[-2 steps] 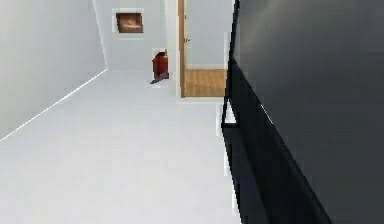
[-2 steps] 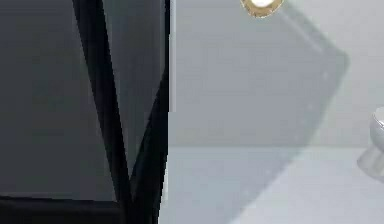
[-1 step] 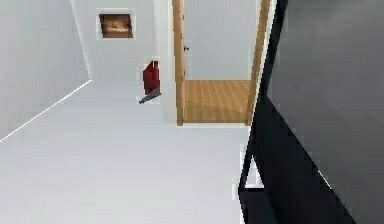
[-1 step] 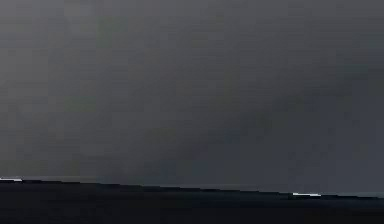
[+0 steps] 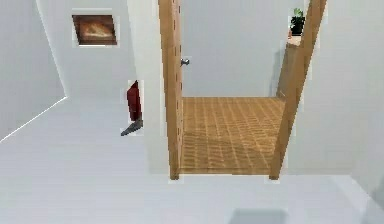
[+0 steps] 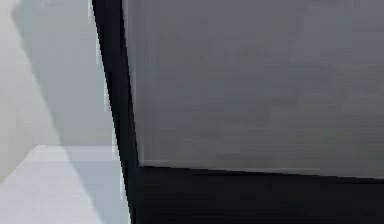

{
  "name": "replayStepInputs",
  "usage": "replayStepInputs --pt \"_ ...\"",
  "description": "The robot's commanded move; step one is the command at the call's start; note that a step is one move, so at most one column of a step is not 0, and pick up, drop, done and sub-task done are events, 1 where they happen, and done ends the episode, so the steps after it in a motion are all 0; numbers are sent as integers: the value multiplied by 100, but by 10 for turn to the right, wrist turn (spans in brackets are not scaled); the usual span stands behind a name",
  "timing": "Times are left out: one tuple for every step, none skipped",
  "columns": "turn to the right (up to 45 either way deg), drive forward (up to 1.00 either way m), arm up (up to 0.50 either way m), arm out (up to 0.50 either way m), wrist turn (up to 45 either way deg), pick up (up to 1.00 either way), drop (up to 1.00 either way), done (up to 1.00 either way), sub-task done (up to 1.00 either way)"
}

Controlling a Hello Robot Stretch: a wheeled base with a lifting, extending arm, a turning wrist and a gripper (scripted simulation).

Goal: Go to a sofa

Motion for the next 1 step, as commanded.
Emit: replayStepInputs --pt "0 25 0 0 0 0 0 0 0"
